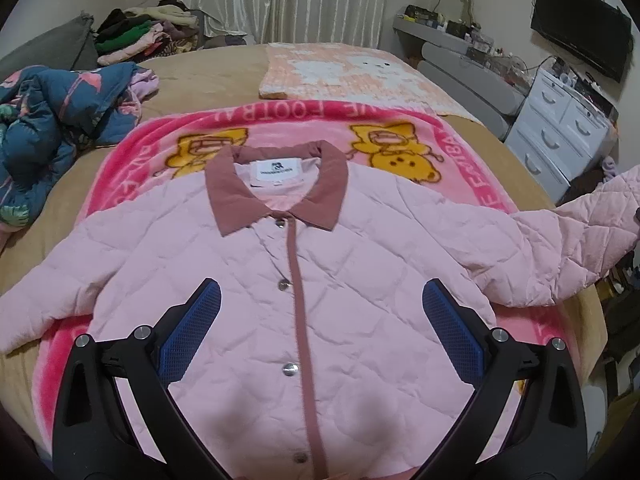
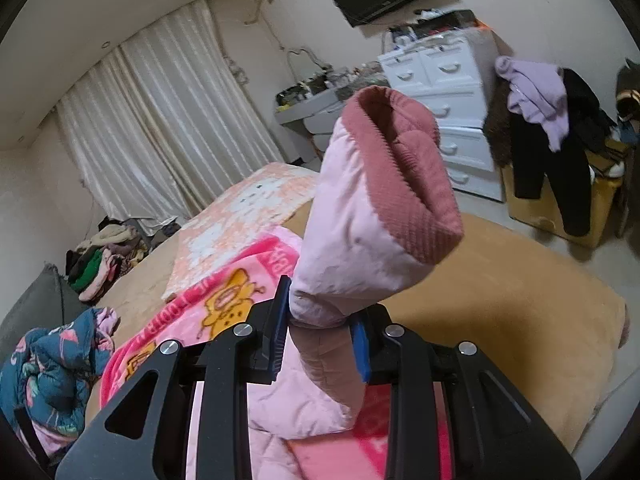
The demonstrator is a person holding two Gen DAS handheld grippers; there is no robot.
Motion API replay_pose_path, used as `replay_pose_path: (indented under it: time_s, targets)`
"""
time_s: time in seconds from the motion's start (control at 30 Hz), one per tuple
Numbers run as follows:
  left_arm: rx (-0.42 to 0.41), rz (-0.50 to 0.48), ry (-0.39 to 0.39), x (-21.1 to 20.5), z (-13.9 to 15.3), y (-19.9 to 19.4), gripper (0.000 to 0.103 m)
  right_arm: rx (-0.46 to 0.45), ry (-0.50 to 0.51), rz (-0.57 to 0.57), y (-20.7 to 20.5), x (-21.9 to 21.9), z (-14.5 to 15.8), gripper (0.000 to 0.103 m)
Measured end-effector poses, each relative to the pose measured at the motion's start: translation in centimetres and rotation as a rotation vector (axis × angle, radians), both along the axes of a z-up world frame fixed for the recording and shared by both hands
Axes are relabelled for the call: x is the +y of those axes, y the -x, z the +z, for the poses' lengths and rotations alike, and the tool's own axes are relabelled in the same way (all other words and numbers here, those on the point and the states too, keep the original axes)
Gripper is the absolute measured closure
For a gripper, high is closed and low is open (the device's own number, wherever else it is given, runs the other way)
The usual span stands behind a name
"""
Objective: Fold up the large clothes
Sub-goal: 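Lift the sleeve by its mauve cuff with the right tool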
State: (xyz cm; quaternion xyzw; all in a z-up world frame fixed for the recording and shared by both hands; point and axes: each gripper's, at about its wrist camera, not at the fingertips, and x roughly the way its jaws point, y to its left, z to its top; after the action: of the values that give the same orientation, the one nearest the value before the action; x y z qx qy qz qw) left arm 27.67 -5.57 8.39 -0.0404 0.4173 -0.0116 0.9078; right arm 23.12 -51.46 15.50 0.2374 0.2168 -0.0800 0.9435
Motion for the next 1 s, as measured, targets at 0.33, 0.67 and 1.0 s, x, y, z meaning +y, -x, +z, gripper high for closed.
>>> replay_pose_path:
  time_s: [0.33,0.67,1.0]
  targets:
    - [-0.037,0.014,0.004,3.3,1.9,0.6,0.008,-0.047,0.051,0.104,-1.3,6.2,3.7,0.077]
    - [-0.035,0.061,0.043,7.5,2.7,1.0,0.008,-0.093,0.124,0.225,-2.2,14.3,6.7,0.078]
    - [-0.038,0.121,0.086,12.0,3.1,1.2,0.008,-0.117,0.145,0.327,-2.9,21.3,8.0,0.078]
